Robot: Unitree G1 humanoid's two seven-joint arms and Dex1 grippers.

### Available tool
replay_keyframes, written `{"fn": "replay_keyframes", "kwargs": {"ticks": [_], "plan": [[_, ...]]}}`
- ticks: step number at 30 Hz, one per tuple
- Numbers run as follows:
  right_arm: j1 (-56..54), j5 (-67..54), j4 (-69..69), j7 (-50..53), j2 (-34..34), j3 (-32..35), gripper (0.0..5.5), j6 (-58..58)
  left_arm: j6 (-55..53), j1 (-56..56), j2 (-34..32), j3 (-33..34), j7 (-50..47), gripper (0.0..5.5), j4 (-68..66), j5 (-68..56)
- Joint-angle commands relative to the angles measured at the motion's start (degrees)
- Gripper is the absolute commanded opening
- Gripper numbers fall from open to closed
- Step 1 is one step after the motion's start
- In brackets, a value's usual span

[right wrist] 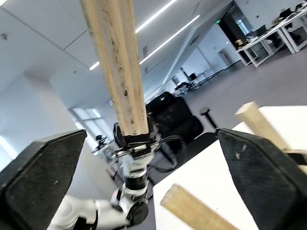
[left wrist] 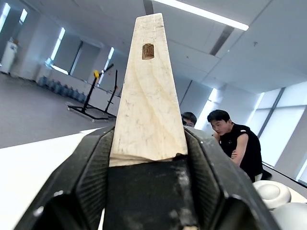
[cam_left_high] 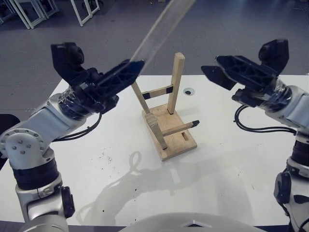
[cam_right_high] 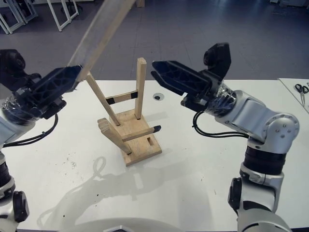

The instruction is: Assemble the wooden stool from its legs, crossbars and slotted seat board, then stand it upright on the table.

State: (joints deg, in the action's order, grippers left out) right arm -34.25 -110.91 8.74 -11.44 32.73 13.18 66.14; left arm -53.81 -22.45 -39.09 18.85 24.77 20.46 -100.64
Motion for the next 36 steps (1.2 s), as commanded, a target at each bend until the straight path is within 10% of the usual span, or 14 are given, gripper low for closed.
{"fn": "replay_keyframes", "kwargs": {"ticks": [1,9,27,36], "plan": [[-4.79,-1.87,0.15,-4.64,0.92,-4.92,5.48,2.11,-4.33,-3.42,-3.53,-2.80,4.58,2.11,-1.96,-1.74],[-11.98,-2.04,-0.61,-5.98,-0.79,-7.59,5.48,-0.66,-7.53,-5.33,-6.92,-5.85,11.67,2.10,-2.53,4.73],[-10.71,6.48,4.72,-6.29,-0.39,-9.60,2.23,-4.74,-6.71,-5.64,-6.60,-6.09,10.23,2.06,-2.09,1.72],[-10.40,4.98,3.31,-5.69,-0.52,-9.35,2.15,-5.24,-4.61,-6.61,-5.31,-3.96,12.87,2.47,-1.29,1.56]]}}
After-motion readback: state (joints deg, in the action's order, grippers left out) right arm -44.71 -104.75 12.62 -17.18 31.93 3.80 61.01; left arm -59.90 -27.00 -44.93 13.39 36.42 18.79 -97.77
